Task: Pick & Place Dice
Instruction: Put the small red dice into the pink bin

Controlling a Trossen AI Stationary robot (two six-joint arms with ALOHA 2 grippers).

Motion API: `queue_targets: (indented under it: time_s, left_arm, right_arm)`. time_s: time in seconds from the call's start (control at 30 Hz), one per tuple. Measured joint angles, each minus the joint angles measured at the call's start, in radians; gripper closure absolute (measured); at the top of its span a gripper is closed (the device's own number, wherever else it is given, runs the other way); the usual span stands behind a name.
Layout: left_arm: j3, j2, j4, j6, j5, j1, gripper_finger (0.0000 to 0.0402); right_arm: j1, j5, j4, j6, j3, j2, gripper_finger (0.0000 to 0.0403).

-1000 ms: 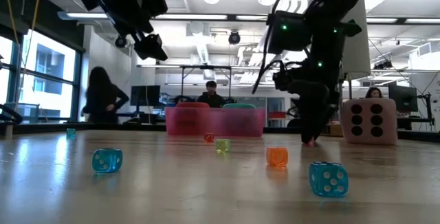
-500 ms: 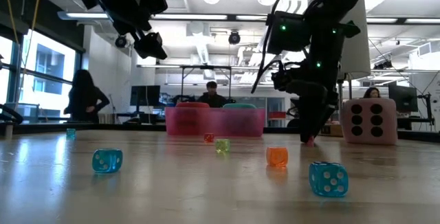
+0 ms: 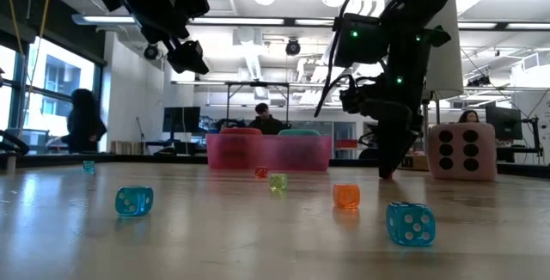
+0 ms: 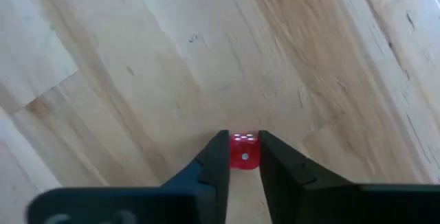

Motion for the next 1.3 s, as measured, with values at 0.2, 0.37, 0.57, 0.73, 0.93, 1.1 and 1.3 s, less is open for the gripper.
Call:
queue_targets:
  time_s: [0.2,0.37,0.57,0.73,0.93,1.1,1.3]
  left_arm:
    - [0.0,0.0,-0.002,0.0,0.0,0.0,0.0049]
    - [0.0,0.0,0.002,0.0,0.0,0.0,0.0049]
    - [0.0,0.0,0.002,0.0,0.0,0.0,0.0049]
    - [0.0,0.0,0.002,0.0,0.0,0.0,0.0049]
    - [0.0,0.0,0.034,0.004,0.0,0.0,0.0049]
    - [0.0,0.0,0.052,0.008,0.0,0.0,0.0049]
    - [0.0,0.0,0.055,0.008,0.0,0.0,0.0049]
  right_arm:
    - [0.028,0.01,0.039,-0.048,0.01,-0.001,0.0369]
    - [0.047,0.025,0.058,-0.1,0.099,-0.003,0.0367]
    - [0.034,0.176,0.075,-0.282,0.255,-0.003,0.0366]
    - [-0.045,0.22,0.098,-0.386,0.353,-0.003,0.0366]
    - [-0.173,0.115,0.081,-0.399,0.373,-0.004,0.0366]
    - [-0.248,0.083,0.062,-0.338,0.373,0.04,0.0365]
    - [-0.284,0.098,0.081,-0.335,0.372,0.129,0.0365]
